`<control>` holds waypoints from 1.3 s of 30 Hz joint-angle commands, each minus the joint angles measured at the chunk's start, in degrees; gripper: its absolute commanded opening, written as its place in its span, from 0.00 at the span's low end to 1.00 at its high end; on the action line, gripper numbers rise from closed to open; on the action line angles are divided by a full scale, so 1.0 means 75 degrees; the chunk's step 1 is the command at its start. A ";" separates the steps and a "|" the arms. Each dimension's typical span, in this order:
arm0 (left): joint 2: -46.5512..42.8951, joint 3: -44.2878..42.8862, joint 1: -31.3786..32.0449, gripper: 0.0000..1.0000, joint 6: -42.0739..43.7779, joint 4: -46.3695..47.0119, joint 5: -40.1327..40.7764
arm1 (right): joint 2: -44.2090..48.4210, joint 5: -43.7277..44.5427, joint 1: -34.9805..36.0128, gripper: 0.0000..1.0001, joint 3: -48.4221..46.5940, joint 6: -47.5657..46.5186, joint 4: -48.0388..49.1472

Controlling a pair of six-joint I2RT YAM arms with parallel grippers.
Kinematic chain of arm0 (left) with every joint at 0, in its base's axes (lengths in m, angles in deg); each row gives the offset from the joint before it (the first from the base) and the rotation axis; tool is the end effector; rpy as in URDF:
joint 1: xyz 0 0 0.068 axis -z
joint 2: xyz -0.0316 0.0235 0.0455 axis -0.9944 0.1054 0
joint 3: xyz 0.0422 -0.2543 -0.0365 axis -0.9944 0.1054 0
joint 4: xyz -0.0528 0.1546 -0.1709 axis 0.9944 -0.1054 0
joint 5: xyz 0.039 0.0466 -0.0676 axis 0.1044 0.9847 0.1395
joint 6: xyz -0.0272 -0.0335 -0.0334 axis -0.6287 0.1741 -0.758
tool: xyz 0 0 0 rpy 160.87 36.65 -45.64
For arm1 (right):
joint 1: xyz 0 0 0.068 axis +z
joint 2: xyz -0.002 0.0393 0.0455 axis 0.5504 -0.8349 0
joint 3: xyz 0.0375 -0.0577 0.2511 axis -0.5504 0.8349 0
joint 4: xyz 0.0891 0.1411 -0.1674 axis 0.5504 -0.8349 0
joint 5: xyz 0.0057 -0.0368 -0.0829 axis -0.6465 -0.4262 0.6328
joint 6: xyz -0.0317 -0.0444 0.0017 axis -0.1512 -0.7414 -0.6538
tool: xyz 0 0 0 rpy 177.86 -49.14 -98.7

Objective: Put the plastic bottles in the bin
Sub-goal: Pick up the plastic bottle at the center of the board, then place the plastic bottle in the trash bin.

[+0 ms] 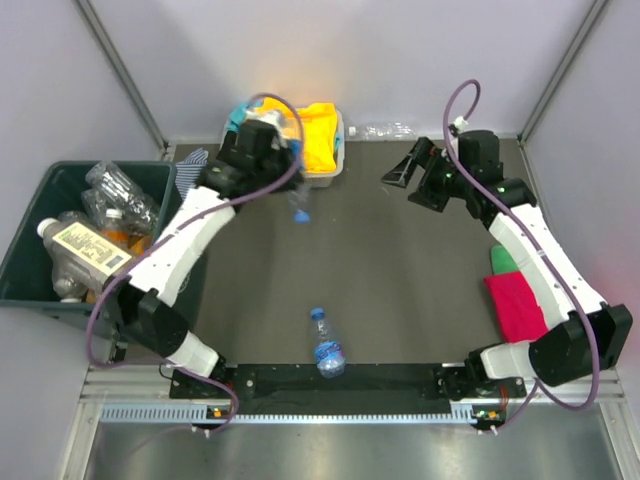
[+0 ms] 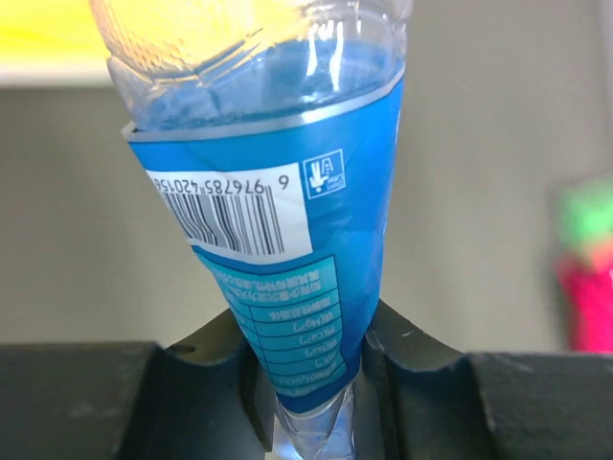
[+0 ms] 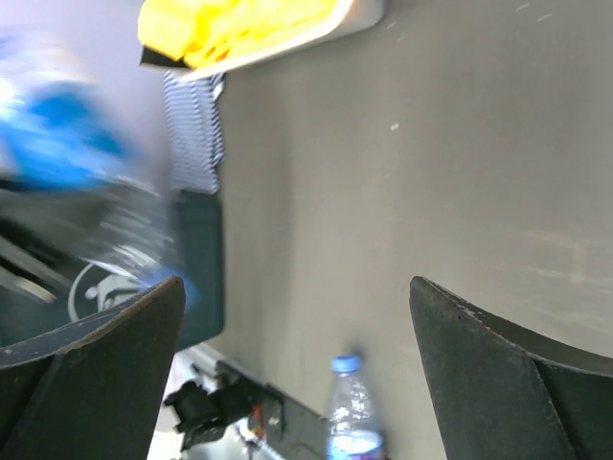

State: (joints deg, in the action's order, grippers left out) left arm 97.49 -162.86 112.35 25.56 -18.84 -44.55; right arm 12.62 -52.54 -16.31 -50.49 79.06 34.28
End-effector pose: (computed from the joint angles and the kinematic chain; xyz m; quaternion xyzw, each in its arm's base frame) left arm 0.2831 -0.1563 0.3640 0.0187 0.8881 -0.2482 0.3864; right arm 0.2589 0.0927 0.3611 0.1174 0.8568 0.3746 0.3344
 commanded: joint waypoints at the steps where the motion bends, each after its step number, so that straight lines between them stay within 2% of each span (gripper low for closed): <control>1: -0.1077 -0.1736 -0.1254 0.14 0.1242 -0.2486 0.4255 | 0.0541 0.0459 -0.0074 0.99 0.0312 -0.0389 -0.0396; 5: -0.1336 -0.2712 -0.2085 0.20 0.1899 -0.3237 0.6394 | 0.0612 0.0389 -0.0086 0.99 0.0653 -0.0401 -0.0419; 11: -0.1757 -0.2866 -0.3364 0.27 0.2334 -0.3227 0.6973 | 0.0495 0.0318 -0.0086 0.99 0.0712 -0.0506 -0.0454; 17: -0.2225 -0.2468 -0.3728 0.32 0.2053 -0.3238 0.7477 | 0.0284 0.0190 -0.0074 0.99 0.0524 -0.0635 -0.0513; 18: -0.2331 -0.2351 -0.3728 0.40 0.1983 -0.3215 0.7489 | 0.0261 0.0166 -0.0074 0.99 0.0512 -0.0624 -0.0525; 19: -0.2413 -0.2118 -0.3728 0.54 0.1924 -0.3191 0.7490 | 0.0214 0.0166 -0.0074 0.99 0.0512 -0.0647 -0.0525; 20: -0.2611 -0.2000 -0.3740 0.85 0.1877 -0.3168 0.7478 | 0.0202 0.0131 -0.0086 0.99 0.0512 -0.0659 -0.0548; 21: -0.2718 -0.1906 -0.3729 0.96 0.1854 -0.3087 0.7455 | 0.0155 0.0084 -0.0063 0.99 0.0512 -0.0717 -0.0560; 23: -0.2975 -0.1776 -0.3740 0.99 0.1889 -0.2992 0.7268 | 0.0027 -0.0033 -0.0074 0.99 0.0477 -0.0823 -0.0700; 25: -0.3140 -0.1776 -0.3728 0.99 0.2087 -0.2735 0.6929 | -0.0032 -0.0010 -0.0004 0.99 0.0466 -0.0928 -0.0829; 28: -0.3363 -0.1788 -0.3728 0.99 0.2614 -0.2302 0.5186 | -0.0126 0.0037 0.0101 0.99 0.0512 -0.0987 -0.0865; 29: -0.3305 -0.1846 -0.3728 0.99 0.2720 -0.2301 0.4067 | -0.0138 0.0049 0.0113 0.99 0.0524 -0.0987 -0.0888; 30: -0.3258 -0.1904 -0.3728 0.99 0.2790 -0.2335 0.3580 | -0.0161 0.0072 0.0125 0.99 0.0536 -0.0975 -0.0888; 33: -0.3024 -0.1940 -0.3740 0.99 0.2757 -0.2523 0.1918 | -0.0185 0.0119 0.0137 0.99 0.0583 -0.0882 -0.0958; 35: -0.2988 -0.1602 -0.3728 0.99 0.2686 -0.2523 0.1025 | -0.0197 0.0154 0.0137 0.99 0.0594 -0.0870 -0.0970; 36: -0.3000 -0.1449 -0.3705 0.99 0.2604 -0.2523 0.0232 | -0.0185 0.0177 0.0137 0.99 0.0594 -0.0870 -0.1017; 39: -0.3082 -0.0758 -0.3215 0.99 0.2370 -0.2535 -0.0337 | -0.0161 0.0224 0.0125 0.99 0.0618 -0.0870 -0.1052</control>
State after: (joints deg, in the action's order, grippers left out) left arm 73.53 -173.81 85.18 44.73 -38.57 -30.91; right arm 10.85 -51.66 -15.88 -44.54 73.03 26.61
